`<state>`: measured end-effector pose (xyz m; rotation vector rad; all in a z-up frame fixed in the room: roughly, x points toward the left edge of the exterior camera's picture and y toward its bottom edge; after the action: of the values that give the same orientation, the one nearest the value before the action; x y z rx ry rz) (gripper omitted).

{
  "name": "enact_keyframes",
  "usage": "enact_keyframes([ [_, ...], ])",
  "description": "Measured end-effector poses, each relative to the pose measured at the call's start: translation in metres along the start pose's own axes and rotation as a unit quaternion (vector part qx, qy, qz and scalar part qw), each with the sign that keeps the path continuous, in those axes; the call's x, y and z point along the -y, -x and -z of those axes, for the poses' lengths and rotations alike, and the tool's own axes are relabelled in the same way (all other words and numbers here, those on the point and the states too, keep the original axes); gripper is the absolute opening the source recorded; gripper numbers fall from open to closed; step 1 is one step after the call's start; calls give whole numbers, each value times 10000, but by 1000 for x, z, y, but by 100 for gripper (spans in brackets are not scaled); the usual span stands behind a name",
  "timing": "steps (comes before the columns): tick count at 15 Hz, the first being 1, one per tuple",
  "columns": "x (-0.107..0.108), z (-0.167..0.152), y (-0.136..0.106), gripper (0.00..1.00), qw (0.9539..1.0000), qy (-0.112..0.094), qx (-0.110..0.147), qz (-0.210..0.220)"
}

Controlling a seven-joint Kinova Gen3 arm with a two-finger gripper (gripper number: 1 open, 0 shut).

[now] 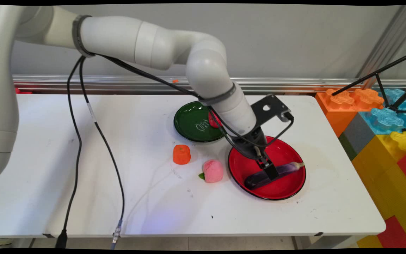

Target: Pick up the eggplant from the red plate

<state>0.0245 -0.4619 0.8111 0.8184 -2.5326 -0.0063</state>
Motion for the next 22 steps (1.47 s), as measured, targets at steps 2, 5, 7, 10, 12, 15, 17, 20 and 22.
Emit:
enact_keyframes([
  [2, 0, -7, 2, 100, 10000, 0, -13, -42],
  [5, -2, -20, 9, 100, 9999, 16, -14, -119],
  [7, -2, -28, 14, 100, 9999, 14, -7, -155],
  [10, -1, -36, 17, 100, 9998, -5, -4, -184],
  [12, 1, -41, 20, 100, 9998, -24, 0, -202],
  [15, 3, -47, 23, 100, 9997, -39, 0, -227],
  [17, 5, -51, 25, 100, 9997, -49, -12, -247],
  [20, 8, -55, 25, 100, 9996, -68, -33, -270],
  [22, 9, -56, 25, 100, 9996, -72, -47, -281],
])
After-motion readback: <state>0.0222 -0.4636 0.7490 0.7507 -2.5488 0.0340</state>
